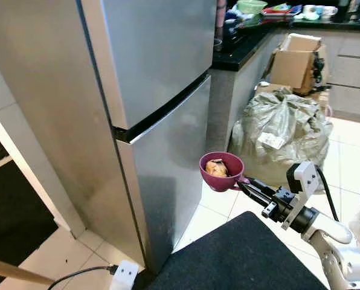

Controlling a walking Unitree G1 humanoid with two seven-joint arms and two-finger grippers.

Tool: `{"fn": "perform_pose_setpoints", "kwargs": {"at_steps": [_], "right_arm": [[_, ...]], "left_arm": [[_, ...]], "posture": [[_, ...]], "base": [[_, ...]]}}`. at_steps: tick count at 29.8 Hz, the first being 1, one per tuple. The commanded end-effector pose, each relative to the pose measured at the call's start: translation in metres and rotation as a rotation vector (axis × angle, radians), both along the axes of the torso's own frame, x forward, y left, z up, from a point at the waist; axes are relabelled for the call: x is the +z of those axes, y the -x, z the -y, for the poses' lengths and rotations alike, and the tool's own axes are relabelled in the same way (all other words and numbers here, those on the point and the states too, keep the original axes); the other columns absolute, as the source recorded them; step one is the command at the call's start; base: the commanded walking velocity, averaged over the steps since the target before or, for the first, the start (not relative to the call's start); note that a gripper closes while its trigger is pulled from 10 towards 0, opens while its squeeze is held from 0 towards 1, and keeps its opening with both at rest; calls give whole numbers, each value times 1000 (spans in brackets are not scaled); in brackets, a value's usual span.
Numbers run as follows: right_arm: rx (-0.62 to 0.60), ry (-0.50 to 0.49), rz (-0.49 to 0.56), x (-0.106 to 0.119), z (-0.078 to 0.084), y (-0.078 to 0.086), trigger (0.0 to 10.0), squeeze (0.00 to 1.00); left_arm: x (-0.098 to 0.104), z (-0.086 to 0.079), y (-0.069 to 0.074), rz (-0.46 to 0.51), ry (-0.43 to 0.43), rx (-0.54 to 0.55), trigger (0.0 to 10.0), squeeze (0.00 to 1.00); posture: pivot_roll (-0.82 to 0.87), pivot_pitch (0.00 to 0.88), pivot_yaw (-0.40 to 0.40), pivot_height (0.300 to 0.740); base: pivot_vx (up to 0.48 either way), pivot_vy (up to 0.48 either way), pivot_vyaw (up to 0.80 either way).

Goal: Restocking fridge

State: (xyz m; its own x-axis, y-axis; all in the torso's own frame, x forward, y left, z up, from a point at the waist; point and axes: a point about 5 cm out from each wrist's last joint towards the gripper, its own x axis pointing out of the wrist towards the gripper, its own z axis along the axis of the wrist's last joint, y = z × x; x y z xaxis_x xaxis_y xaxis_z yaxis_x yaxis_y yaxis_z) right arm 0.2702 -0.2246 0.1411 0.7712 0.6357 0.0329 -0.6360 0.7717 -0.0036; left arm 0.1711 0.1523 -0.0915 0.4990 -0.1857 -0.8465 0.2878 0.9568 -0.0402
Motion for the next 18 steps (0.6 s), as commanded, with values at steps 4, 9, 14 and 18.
{"fn": "perform_pose_setpoints", "kwargs": {"at_steps": [4,9,14,18], "right_arm": [[8,-11,36,6,-2,-2,10000,0],[12,-9,33,6,-3,-1,10000,0],[17,-8,31,6,-3,-2,10000,0],[19,-8,31,6,-3,-2,10000,0]], "left_arm": [[2,-4,-4,20,3,34,10000,0],[2,-5,-4,21,0,38,10000,0],[2,-7,-4,25,-7,33,10000,0],[3,-8,-5,37,-7,53,10000,0]], "posture": [[-183,0,56,740],[-182,0,55,740],[-181,0,54,740],[-180,0,53,740]], "base": [[0,0,0],[0,0,0],[0,-94,0],[0,-472,0]]}}
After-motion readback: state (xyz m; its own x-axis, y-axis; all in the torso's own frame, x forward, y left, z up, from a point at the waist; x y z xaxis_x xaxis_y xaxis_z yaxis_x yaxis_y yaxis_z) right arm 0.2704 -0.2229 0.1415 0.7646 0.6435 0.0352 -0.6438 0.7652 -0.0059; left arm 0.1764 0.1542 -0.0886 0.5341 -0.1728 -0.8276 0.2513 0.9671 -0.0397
